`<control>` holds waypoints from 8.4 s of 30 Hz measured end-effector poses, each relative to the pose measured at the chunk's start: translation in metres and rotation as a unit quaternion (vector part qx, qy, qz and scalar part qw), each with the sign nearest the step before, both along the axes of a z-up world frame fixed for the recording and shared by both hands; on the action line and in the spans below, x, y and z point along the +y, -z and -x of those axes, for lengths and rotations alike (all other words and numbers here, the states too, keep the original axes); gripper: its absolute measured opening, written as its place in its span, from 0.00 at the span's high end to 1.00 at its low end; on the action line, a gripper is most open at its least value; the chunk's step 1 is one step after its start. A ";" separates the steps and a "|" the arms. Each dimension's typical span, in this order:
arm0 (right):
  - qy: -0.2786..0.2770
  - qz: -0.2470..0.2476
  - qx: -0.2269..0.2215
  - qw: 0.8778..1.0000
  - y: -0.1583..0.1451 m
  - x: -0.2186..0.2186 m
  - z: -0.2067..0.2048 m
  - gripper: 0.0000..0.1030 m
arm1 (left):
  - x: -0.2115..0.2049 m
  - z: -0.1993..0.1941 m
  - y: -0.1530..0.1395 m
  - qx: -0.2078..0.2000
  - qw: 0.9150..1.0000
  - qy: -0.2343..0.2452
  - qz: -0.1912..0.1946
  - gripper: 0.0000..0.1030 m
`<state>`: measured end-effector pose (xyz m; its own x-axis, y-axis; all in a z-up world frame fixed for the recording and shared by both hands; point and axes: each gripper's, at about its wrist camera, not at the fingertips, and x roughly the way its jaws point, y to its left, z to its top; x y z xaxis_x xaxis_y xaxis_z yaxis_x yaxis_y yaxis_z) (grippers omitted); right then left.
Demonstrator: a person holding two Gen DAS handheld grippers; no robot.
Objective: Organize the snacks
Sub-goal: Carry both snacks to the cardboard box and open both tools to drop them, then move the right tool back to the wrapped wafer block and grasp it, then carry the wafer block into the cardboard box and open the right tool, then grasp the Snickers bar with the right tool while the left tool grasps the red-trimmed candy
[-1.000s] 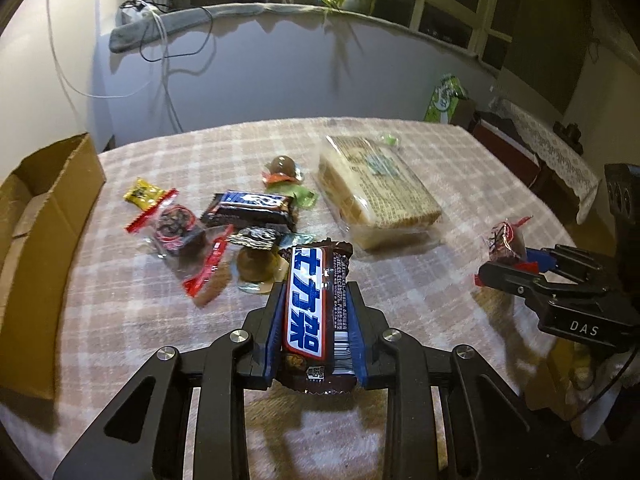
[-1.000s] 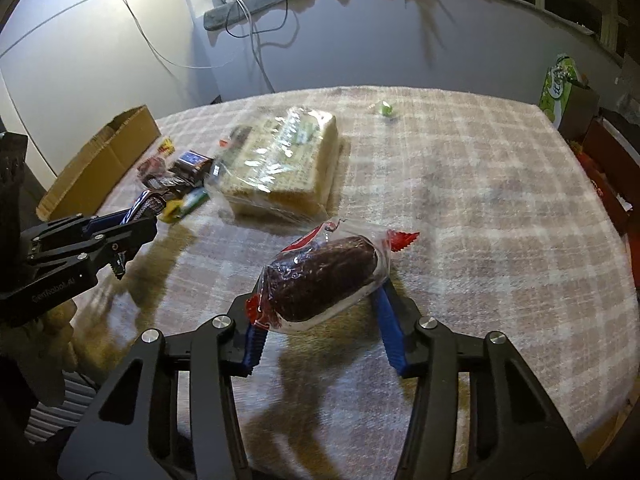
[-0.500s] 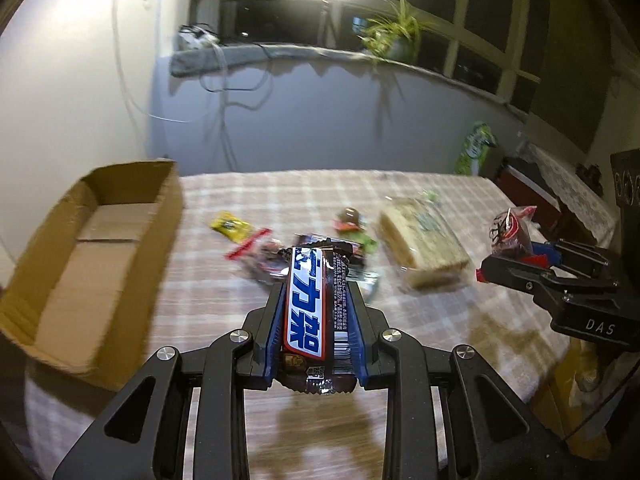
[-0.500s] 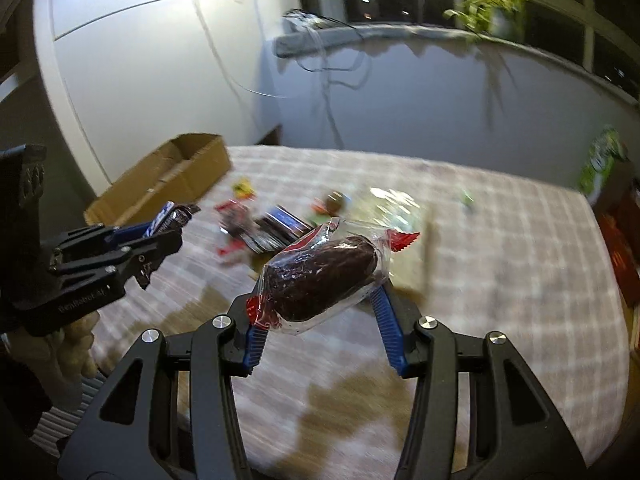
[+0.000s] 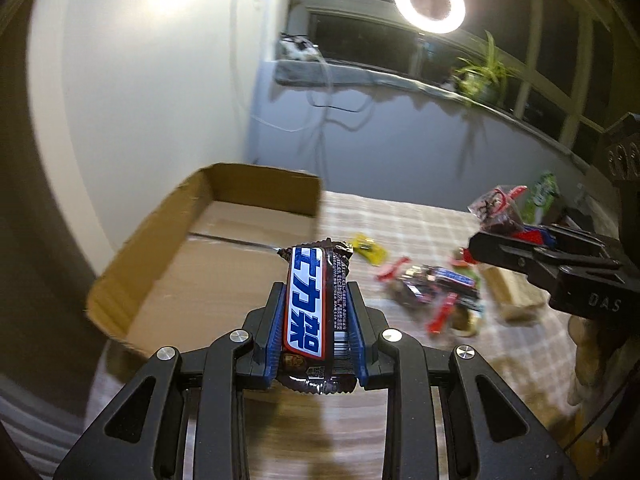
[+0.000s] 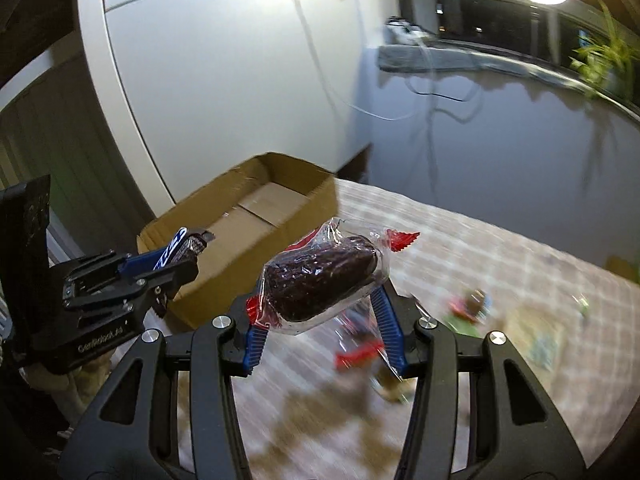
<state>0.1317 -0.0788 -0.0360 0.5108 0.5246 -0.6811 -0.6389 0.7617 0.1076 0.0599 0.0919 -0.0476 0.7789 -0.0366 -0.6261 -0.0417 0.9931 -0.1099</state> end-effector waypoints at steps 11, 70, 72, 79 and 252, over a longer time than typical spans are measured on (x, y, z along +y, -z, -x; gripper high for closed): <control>-0.051 0.012 0.019 0.998 0.024 0.090 -0.034 0.51 | 0.052 -0.004 0.014 0.014 0.999 -0.049 0.006 0.74; 0.102 -0.005 0.020 0.995 -0.009 -0.102 0.002 0.04 | -0.063 0.014 -0.013 -0.019 0.996 0.075 0.033 0.23; 0.117 -0.016 0.045 0.992 -0.004 -0.124 -0.005 0.04 | -0.075 0.008 -0.010 -0.006 0.995 0.089 0.048 0.22; 0.167 -0.045 0.119 0.978 0.026 -0.193 -0.028 0.04 | -0.121 -0.013 0.002 0.028 0.986 0.145 0.081 0.22; -0.070 0.106 0.137 0.982 0.090 -0.071 -0.089 0.53 | -0.085 -0.106 0.059 0.129 0.982 0.080 0.111 0.56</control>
